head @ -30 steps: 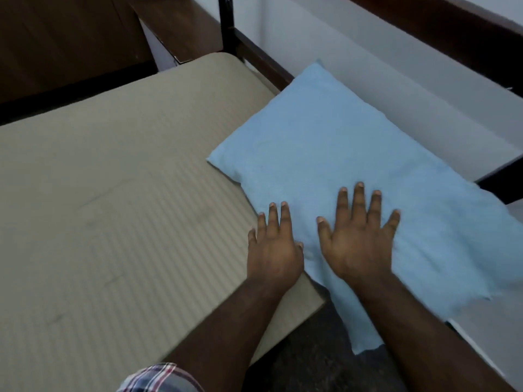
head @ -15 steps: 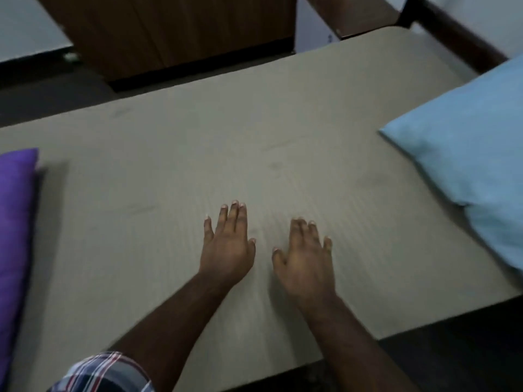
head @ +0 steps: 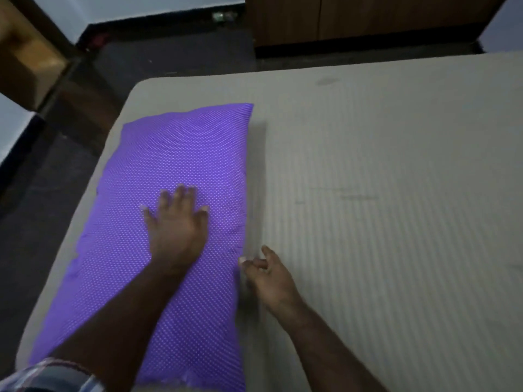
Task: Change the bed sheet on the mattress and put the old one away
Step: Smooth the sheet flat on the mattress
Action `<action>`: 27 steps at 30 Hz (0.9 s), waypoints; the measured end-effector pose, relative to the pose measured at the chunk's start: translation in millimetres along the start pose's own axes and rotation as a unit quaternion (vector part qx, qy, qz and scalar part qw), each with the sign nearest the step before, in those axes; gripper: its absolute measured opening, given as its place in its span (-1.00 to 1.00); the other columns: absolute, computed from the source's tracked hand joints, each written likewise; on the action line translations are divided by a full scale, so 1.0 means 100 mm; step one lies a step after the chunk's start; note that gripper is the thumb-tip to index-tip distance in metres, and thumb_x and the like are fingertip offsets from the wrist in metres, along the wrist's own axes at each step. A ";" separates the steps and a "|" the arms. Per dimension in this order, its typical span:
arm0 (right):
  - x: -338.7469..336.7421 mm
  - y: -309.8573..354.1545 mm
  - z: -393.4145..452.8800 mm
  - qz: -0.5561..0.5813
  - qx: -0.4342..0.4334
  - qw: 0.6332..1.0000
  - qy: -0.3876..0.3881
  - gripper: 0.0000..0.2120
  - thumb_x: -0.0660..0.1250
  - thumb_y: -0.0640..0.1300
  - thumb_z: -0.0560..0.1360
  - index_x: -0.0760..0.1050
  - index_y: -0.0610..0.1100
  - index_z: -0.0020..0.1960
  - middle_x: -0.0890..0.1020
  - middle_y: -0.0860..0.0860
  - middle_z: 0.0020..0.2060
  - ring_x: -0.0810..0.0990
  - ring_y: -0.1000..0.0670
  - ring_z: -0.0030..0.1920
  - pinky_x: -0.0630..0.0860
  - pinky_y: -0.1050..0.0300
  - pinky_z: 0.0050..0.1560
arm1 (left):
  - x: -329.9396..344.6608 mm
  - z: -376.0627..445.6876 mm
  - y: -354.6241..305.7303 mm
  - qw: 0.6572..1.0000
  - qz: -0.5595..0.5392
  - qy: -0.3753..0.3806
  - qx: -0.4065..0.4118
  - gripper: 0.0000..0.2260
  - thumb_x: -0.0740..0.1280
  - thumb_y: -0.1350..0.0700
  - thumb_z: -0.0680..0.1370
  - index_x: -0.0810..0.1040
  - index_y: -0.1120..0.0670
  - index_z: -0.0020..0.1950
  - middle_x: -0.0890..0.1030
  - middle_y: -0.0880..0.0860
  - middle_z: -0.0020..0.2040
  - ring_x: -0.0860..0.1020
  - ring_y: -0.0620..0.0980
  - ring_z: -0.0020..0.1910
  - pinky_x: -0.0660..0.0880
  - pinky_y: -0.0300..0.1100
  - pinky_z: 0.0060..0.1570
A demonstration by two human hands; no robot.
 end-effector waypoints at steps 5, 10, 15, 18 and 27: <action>0.63 0.05 0.05 0.120 0.002 0.991 0.057 -0.08 0.56 0.39 0.19 0.32 0.22 0.46 0.58 0.20 0.28 0.60 0.10 0.22 0.50 -0.06 0.35 | -0.11 -0.12 1.82 0.950 -0.133 -0.018 -0.283 -0.07 -0.08 -0.56 0.47 0.17 0.10 0.58 0.25 0.26 0.55 0.24 0.37 0.49 0.13 0.43 0.41; 0.75 0.03 0.12 0.201 0.000 0.979 0.032 -0.07 0.68 0.21 0.15 0.34 0.26 0.43 0.61 0.20 0.24 0.64 0.05 0.20 0.55 -0.10 0.29 | 1.12 -0.31 3.41 0.833 -0.326 0.053 -0.445 0.14 0.01 -0.72 0.23 0.46 0.12 0.44 0.49 0.30 0.39 0.51 0.31 0.30 0.41 0.21 0.33; 0.43 0.29 0.09 0.207 -0.082 0.975 -0.021 -0.37 0.50 -0.09 0.35 0.46 0.21 0.37 0.66 0.17 0.16 0.66 0.05 0.13 0.57 -0.10 0.25 | 1.26 0.14 3.15 0.832 -0.379 -0.013 -0.405 -0.07 0.13 -0.66 0.29 0.56 0.07 0.28 0.63 0.20 0.19 0.61 0.24 0.13 0.53 0.20 0.14; -0.23 0.52 0.05 0.208 -0.125 0.967 -0.074 -0.40 0.41 -0.25 0.35 0.51 0.05 0.37 0.70 0.10 0.12 0.68 0.01 0.10 0.57 -0.12 0.25 | 0.07 -0.01 1.41 0.830 -0.438 -0.036 -0.345 -0.40 0.23 -0.32 0.57 0.55 0.26 0.06 0.58 0.31 -0.05 0.56 0.21 -0.05 0.45 0.11 -0.03; -3.16 0.80 -0.65 0.105 -0.207 0.948 -0.217 -0.48 0.40 -0.33 0.41 0.55 -0.05 0.34 0.70 0.12 0.10 0.67 0.08 0.08 0.55 -0.03 0.27 | -0.28 -0.20 -1.51 0.785 -0.562 -0.122 -0.229 -0.56 0.30 -0.10 0.63 0.63 0.31 0.13 0.68 0.23 -0.01 0.62 0.12 -0.02 0.50 0.06 0.03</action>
Point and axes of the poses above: each hand's wrist, its own z-axis towards the middle knuckle, its own x-axis out of the palm, y = z × x, the point moved 9 cm from there along z, towards the middle knuckle
